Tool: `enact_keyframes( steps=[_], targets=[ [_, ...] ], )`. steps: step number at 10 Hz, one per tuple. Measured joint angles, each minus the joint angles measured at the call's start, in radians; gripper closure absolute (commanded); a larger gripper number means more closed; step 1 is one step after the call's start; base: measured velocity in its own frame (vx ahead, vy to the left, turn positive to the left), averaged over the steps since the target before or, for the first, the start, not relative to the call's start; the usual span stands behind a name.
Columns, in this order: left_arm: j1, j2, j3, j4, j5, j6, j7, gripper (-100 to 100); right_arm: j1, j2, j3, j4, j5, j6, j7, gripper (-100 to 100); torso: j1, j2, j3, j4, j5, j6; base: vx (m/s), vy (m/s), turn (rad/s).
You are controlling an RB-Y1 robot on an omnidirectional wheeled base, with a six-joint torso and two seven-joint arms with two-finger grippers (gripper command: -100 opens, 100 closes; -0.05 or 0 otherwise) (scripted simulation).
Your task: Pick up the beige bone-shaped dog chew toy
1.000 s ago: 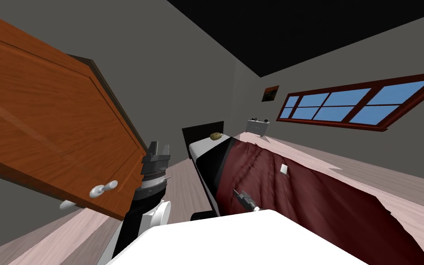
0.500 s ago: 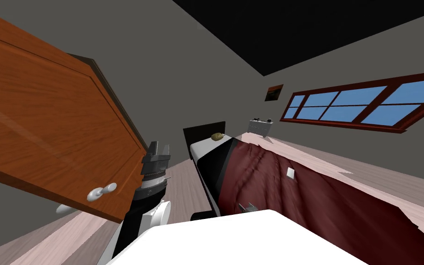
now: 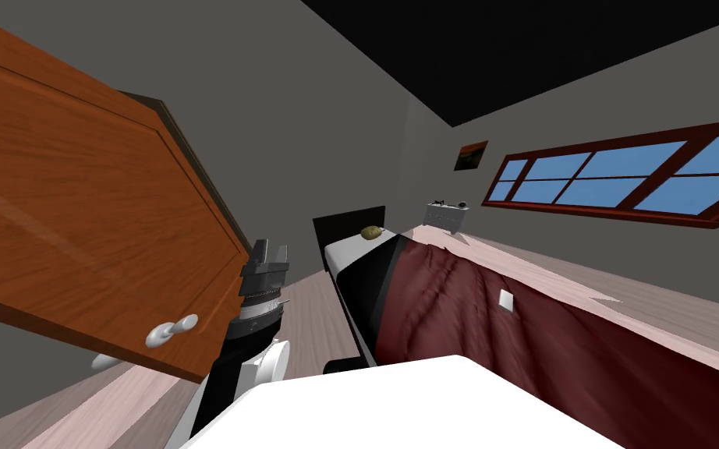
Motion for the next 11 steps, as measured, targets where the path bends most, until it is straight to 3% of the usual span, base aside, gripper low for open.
enact_keyframes(
  steps=[3, 4, 6, 7, 11],
  targets=[
    [0.000, 0.000, 0.000, 0.000, 0.000, 0.000, 0.000, 0, 0.011, -0.030, 0.018, 0.085, 0.035, 0.004, 0.036, -100, -0.002, 0.003, 0.002, 0.001, 0.000, 0.000, 0.047, 0.049, 0.019],
    [0.000, 0.000, 0.000, 0.000, 0.000, 0.000, 0.000, 0, 0.023, -0.066, 0.041, 0.081, 0.048, 0.019, 0.030, -100, -0.001, 0.003, 0.002, 0.001, 0.000, 0.000, 0.040, 0.043, 0.005],
    [0.000, 0.000, 0.000, 0.000, 0.000, 0.000, 0.000, 0, 0.001, -0.049, 0.044, 0.143, 0.061, 0.020, 0.048, -100, -0.003, 0.005, 0.002, 0.001, 0.000, 0.000, 0.017, 0.031, 0.012],
    [0.000, 0.000, 0.000, 0.000, 0.000, 0.000, 0.000, 0, 0.014, -0.065, 0.055, 0.153, 0.074, 0.027, 0.057, -100, -0.002, 0.005, 0.003, 0.001, 0.000, 0.000, 0.029, 0.042, 0.001],
    [0.000, 0.000, 0.000, 0.000, 0.000, 0.000, 0.000, 0, 0.004, -0.097, 0.078, 0.283, 0.117, 0.021, 0.103, -100, 0.000, 0.003, 0.002, 0.001, 0.000, 0.000, 0.048, 0.063, 0.009]
  ],
)
